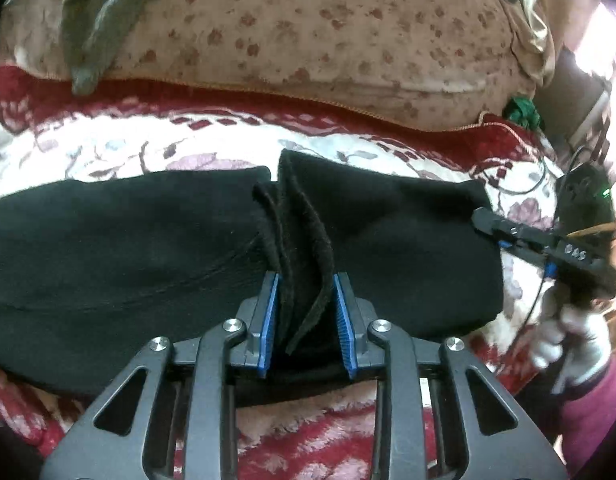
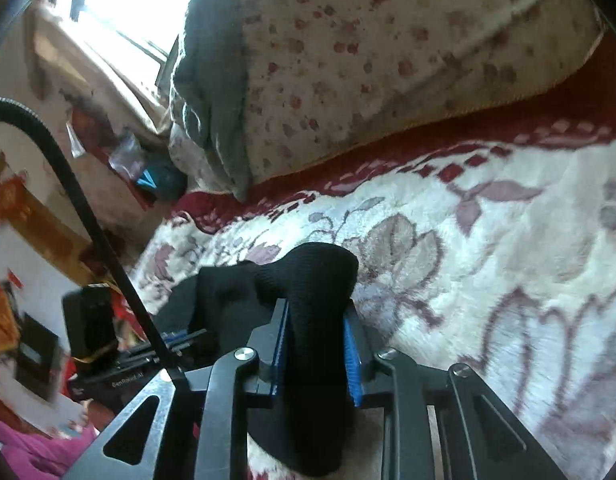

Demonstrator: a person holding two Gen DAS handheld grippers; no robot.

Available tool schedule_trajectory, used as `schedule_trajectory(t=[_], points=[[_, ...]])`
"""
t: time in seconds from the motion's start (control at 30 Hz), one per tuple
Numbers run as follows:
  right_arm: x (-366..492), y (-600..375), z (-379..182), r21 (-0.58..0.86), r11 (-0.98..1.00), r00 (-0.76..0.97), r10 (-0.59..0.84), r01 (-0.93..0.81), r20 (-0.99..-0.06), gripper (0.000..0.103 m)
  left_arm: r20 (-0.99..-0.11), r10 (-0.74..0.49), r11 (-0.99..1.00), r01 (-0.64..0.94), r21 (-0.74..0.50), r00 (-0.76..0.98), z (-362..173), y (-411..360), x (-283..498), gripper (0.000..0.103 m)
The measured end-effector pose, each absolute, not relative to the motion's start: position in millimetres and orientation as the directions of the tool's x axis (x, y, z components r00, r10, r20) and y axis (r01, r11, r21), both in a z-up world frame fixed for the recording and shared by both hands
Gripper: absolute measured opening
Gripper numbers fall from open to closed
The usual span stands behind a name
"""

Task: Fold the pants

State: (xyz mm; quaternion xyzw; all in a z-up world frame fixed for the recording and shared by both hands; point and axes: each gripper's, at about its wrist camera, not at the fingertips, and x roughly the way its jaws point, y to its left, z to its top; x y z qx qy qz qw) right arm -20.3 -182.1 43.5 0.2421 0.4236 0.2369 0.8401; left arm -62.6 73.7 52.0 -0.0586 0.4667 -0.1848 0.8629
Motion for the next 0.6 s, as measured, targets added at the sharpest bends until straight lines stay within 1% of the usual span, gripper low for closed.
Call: schedule_trajectory(t=[0.1, 0.13, 0.17, 0.27, 0.33, 0.37, 0.5, 0.6], points=[[-23.5, -189.6, 38.2, 0.549, 0.824, 0.545, 0.527, -0.14, -0.652, 0.021, -0.796, -0.378, 0.925, 0.226, -0.305, 0.473, 38.7, 74.3, -56.0, 0.026], [-20.2, -192.0, 30.1, 0.55, 0.827, 0.535, 0.518, -0.114, -0.668, 0.021, -0.796, -0.385, 0.923, 0.206, -0.325, 0.468, 33.9, 75.8, -54.7, 0.026], [-17.5, -194.3, 21.3, 0.57, 0.816, 0.526, 0.528, -0.098, -0.666, 0.021, -0.788, -0.39, 0.921, 0.192, -0.339, 0.477, 32.4, 77.4, -55.5, 0.026], [-15.6, -195.5, 13.9, 0.577, 0.812, 0.539, 0.528, -0.092, -0.657, 0.024, -0.786, -0.382, 0.924, 0.193, -0.329, 0.487, 35.2, 77.9, -60.2, 0.026], [-13.3, -197.0, 15.3, 0.583, 0.809, 0.535, 0.525, -0.073, -0.662, 0.03, -0.787, -0.387, 0.922, 0.19, -0.338, 0.481, 35.1, 80.6, -62.2, 0.026], [-12.0, -198.3, 17.7, 0.588, 0.807, 0.533, 0.523, -0.056, -0.666, 0.032, -0.787, -0.389, 0.921, 0.188, -0.341, 0.48, 35.5, 82.1, -63.1, 0.026], [-19.3, -206.3, 38.1, 0.606, 0.794, 0.573, 0.515, -0.04, -0.637, 0.032, -0.783, -0.394, 0.918, 0.172, -0.357, 0.48, 37.8, 89.2, -66.8, 0.026], [-26.0, -200.9, 56.9, 0.598, 0.796, 0.598, 0.524, -0.091, -0.606, 0.034, -0.787, -0.381, 0.924, 0.158, -0.349, 0.485, 39.8, 92.9, -69.7, 0.026]])
